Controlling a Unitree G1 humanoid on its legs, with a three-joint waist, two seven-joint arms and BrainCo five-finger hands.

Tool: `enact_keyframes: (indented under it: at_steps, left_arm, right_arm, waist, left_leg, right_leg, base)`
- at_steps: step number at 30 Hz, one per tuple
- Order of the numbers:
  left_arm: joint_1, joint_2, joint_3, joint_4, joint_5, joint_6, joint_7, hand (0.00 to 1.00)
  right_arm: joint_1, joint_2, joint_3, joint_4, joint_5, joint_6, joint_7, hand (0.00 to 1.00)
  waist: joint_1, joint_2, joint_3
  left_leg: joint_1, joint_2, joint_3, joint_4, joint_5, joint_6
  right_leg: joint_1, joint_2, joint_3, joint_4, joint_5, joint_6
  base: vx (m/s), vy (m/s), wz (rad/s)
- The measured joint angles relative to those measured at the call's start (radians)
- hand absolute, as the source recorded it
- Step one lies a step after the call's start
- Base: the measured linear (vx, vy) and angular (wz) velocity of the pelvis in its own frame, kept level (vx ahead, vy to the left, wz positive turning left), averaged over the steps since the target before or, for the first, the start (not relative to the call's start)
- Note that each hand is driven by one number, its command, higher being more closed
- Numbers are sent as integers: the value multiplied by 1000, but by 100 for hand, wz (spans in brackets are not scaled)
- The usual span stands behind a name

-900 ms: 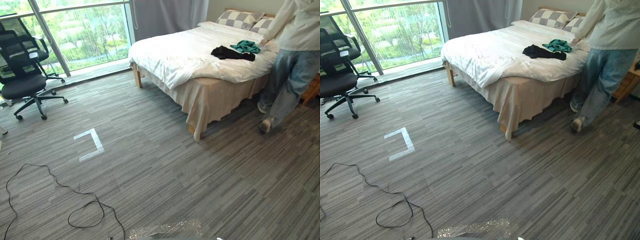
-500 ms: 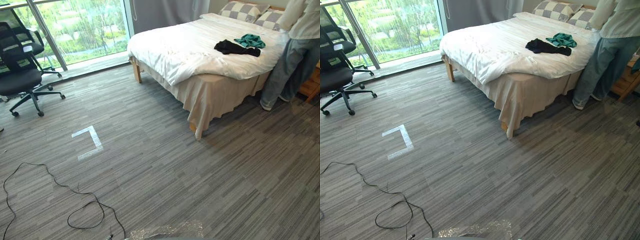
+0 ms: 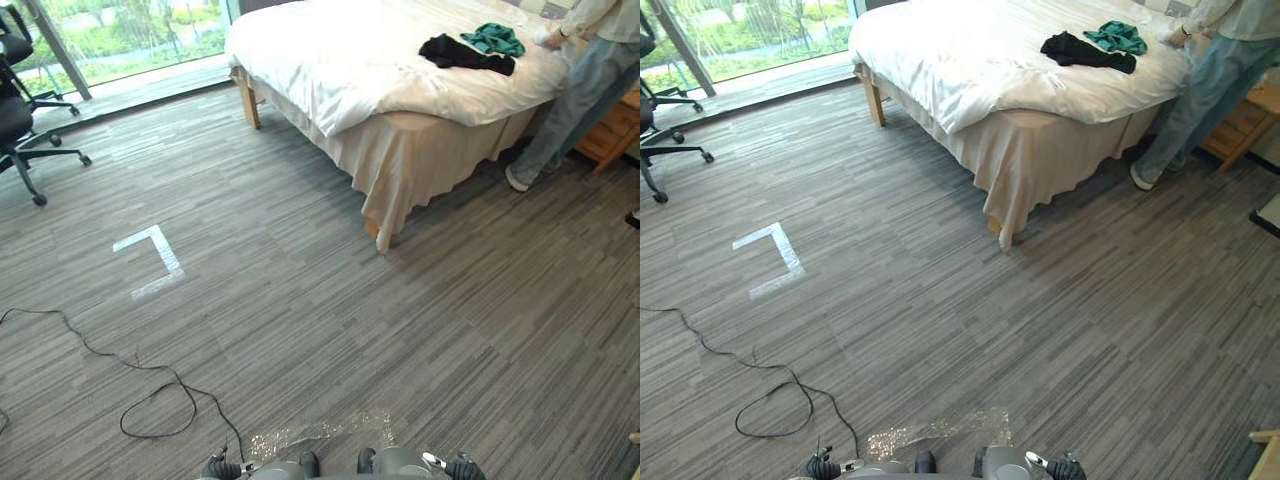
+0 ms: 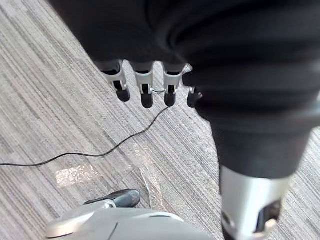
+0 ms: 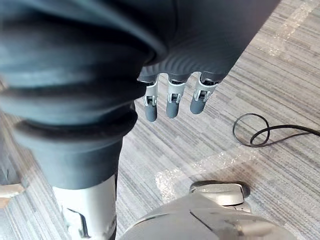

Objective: Tidy the bed and pick cloth on bed and put in laundry

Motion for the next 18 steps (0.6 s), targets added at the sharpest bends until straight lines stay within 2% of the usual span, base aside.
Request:
enact_keyframes:
  at_steps: [1,2,3,4,5,6,7,8,9,10,12,13,14,15,16,17,18]
  left_arm:
    - [-5,-3,0,3,-3,0,0,0]
    - [-20,-14,1,5,-6,5,0,0]
    - [-24,-17,1,5,-7,5,0,0]
    - [-40,-29,0,5,-9,6,0,0]
    - [-59,-36,-2,6,-9,5,0,0]
    - [-72,-37,-3,6,-9,5,0,0]
    - [-104,-34,-4,14,-9,3,0,0]
    - [-121,-32,-9,15,-9,1,0,0]
    - [-151,-33,-22,16,-9,-4,0,0]
    - [-175,-38,-40,17,-9,-8,0,0]
    - [-170,-53,-41,12,-9,-15,0,0]
    - [-175,-73,-42,10,-9,-25,0,0]
    - [-174,-86,-43,10,-9,-28,0,0]
    - [-167,-110,-51,9,-10,-30,-1,0]
    - [-157,-130,-50,8,-17,-30,-1,0]
    - [-151,-137,-48,5,-19,-29,-1,0]
    - [-136,-144,-45,-9,-28,-30,-2,0]
  right_arm:
    - [-8,0,-13,0,9,-1,0,0]
    - [-14,-6,-37,0,30,-7,0,0]
    - [-18,-7,-46,0,39,-10,1,0]
    - [-25,-15,-53,0,59,-13,-1,0]
    - [-31,-23,-54,0,87,-18,-2,0]
    - [-33,-23,-55,-1,92,-20,-3,0]
    - [-34,-18,-61,-1,113,-21,-4,0]
    - [-33,-12,-64,-1,127,-22,-6,0]
    - [-25,-3,-73,-2,155,-28,-7,0]
    - [-24,4,-89,-2,175,-27,-7,0]
    - [-2,10,-94,0,198,-20,-2,0]
    - [-5,5,-109,10,201,-19,2,0]
    - [-5,-5,-111,11,200,-23,3,0]
    - [-9,-24,-117,21,193,-21,7,0]
    - [-18,-27,-130,21,192,-19,11,0]
    - [-20,-29,-128,21,191,-19,11,0]
    - [-23,-32,-125,21,179,-18,10,0]
  waist:
    - [-12,3,2]
    - [-19,25,15]
    - [-23,30,17]
    - [-29,67,32]
    - [-39,87,40]
    - [-41,92,43]
    - [-43,91,44]
    - [-48,84,44]
    - [-57,64,53]
    - [-75,51,60]
    - [-104,49,52]
    - [-98,71,50]
    - [-97,91,43]
    - [-93,131,30]
    - [-95,153,30]
    - [-94,158,31]
    - [-92,156,34]
  left_leg:
    - [-2,10,10,-6,0,0]
    - [3,38,21,-13,-3,-2]
    - [3,47,26,-12,-7,-6]
    - [3,93,45,-4,-26,-28]
    - [3,144,59,11,-53,-56]
    - [4,165,63,18,-64,-70]
    - [4,197,74,29,-79,-94]
    - [4,204,75,35,-88,-108]
    - [19,204,73,39,-103,-135]
    - [53,208,72,38,-123,-168]
    - [113,232,66,49,-148,-207]
    - [102,278,65,144,-155,-219]
    - [63,310,58,227,-149,-226]
    - [-22,371,29,407,-92,-195]
    - [-97,417,8,567,39,-128]
    - [-133,439,-3,653,109,-115]
    - [-176,458,-16,805,113,-115]
  right_leg:
    - [-14,1,-26,12,3,-3]
    - [-67,5,-80,70,-12,-22]
    - [-75,8,-96,65,-16,-29]
    - [-116,24,-143,29,-15,-33]
    - [-163,38,-173,-24,5,-16]
    - [-194,38,-181,-52,25,-5]
    - [-271,22,-181,-101,87,24]
    - [-311,-1,-181,-118,111,39]
    - [-373,-56,-179,-154,160,67]
    - [-395,-105,-179,-191,197,65]
    - [-378,-146,-179,-184,209,52]
    - [-389,-122,-186,-114,316,12]
    - [-392,-107,-194,-96,325,-1]
    - [-388,-71,-217,-83,313,-45]
    - [-354,-22,-227,-89,266,-97]
    - [-329,4,-223,-98,246,-105]
    - [-273,49,-205,-123,223,-115]
  base:
    - [147,-20,-31]
    - [130,-17,-30]
    - [113,-4,-41]
    - [178,2,-40]
    - [242,-14,-46]
    - [327,-69,-46]
    - [272,-95,-28]
    - [375,-159,-9]
    - [457,-229,24]
    - [502,-275,34]
    - [680,-514,44]
    - [659,-560,25]
    - [800,-749,-12]
    - [684,-606,-23]
    - [841,-702,-32]
    - [604,-408,-45]
    - [600,-357,-62]
